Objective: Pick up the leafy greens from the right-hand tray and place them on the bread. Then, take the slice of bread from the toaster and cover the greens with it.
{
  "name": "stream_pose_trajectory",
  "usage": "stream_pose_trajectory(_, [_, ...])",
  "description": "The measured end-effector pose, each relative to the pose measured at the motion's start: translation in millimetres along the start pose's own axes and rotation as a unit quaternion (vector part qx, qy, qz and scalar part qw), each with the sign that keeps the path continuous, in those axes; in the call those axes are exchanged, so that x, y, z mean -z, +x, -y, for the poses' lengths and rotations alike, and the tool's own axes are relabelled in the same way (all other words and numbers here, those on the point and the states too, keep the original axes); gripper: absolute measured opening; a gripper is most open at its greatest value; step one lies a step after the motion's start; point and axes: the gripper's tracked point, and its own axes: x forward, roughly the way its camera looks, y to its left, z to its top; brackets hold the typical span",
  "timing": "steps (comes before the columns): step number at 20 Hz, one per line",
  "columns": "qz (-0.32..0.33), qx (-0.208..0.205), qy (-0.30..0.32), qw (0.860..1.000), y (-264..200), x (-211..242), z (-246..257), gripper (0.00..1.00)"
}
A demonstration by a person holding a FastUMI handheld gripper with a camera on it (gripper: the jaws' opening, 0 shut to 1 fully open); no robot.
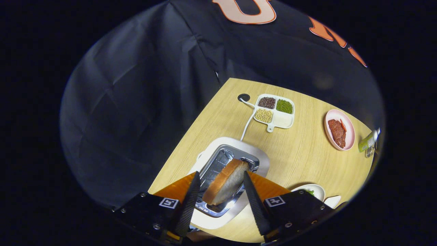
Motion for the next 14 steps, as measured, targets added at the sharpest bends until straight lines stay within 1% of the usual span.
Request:
stream_pose_trajectory(3, [-0.011,0.003,0.001,1.0,5.4,6.4,2.7,0.6])
stream_pose_trajectory(5, [-0.004,0.007,0.004,1.0,5.2,4.1,5.0,0.48])
stream_pose_trajectory(6, [-0.004,0.008,0.001,1.0,5.4,4.1,7.5,0.45])
stream_pose_trajectory(7, [-0.002,0.011,0.001,1.0,4.0,4.2,9.0,0.39])
stream_pose_trajectory(8, [0.0,0.017,0.002,1.0,2.7,2.5,13.4,0.36])
stream_pose_trajectory(9, [0.005,0.022,0.005,1.0,1.9,1.6,16.9,0.27])
stream_pose_trajectory(11, [0.008,0.014,0.012,1.0,-0.8,1.5,15.5,0.17])
stream_pose_trajectory(14, [0.021,0.002,0.012,1.0,-9.6,-1.8,15.3,0.17])
